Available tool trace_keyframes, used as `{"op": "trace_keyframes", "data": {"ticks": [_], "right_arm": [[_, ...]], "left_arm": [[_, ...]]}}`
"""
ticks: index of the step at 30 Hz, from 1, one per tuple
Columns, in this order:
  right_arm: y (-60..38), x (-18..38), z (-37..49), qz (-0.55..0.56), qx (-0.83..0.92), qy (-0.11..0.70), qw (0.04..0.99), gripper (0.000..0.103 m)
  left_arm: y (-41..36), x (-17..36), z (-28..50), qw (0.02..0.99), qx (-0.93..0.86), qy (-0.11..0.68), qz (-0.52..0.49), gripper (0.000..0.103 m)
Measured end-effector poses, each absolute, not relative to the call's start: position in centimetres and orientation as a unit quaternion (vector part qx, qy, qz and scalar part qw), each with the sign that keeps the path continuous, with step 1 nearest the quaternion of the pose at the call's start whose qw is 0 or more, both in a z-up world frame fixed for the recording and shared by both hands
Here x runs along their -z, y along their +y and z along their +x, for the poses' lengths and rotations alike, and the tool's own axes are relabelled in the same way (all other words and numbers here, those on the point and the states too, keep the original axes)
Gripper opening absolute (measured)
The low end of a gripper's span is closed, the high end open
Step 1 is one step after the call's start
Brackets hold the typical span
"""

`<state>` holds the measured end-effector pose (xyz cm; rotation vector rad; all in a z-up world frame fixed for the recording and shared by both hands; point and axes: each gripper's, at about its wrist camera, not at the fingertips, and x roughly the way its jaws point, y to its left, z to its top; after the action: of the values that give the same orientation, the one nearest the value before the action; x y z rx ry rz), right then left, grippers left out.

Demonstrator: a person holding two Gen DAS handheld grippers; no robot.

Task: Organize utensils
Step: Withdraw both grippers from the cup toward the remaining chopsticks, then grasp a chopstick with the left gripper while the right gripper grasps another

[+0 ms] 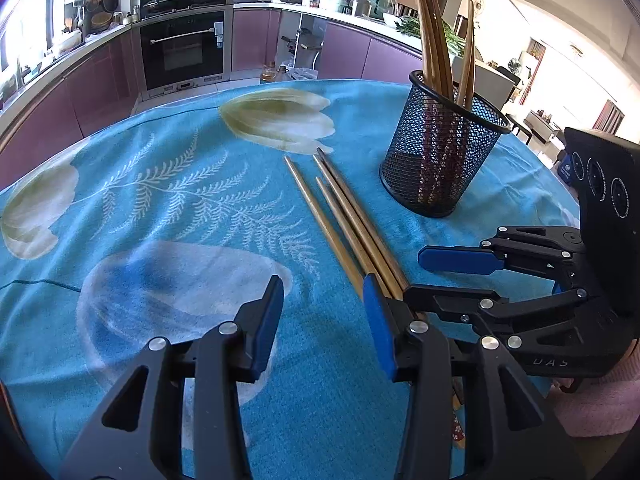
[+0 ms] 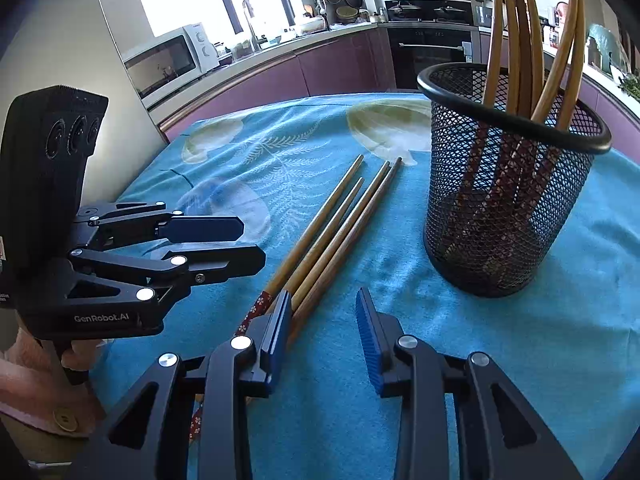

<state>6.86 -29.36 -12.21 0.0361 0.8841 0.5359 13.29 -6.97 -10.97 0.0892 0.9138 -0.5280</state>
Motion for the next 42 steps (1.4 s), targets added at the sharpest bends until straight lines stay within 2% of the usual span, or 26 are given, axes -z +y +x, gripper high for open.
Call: {"op": "trace_keyframes", "data": {"ticks": [21, 31, 36, 40, 42], "right_arm": [[-29.8, 12.1, 7.2, 0.006, -0.235, 0.429, 0.872, 0.031], [-29.0, 12.2, 9.0, -0.002, -0.224, 0.426, 0.877, 0.030], [-28.6, 12.3, 10.4, 0.002, -0.218, 0.428, 0.877, 0.024], [-28.9, 12.3, 11.0, 0.020, -0.219, 0.430, 0.876, 0.013], [-29.1, 12.4, 11.0, 0.031, -0.220, 0.431, 0.875, 0.011]], "left_arm": [[-9.1, 11.9, 15.1, 0.853, 0.251, 0.450, 0.082, 0.041], [-9.1, 11.9, 16.6, 0.848, 0.251, 0.459, 0.081, 0.027], [-9.1, 11.9, 17.3, 0.847, 0.250, 0.463, 0.074, 0.022], [-9.1, 11.9, 17.5, 0.848, 0.246, 0.464, 0.065, 0.015], [-9.0, 12.0, 17.5, 0.848, 0.244, 0.466, 0.056, 0.014]]}}
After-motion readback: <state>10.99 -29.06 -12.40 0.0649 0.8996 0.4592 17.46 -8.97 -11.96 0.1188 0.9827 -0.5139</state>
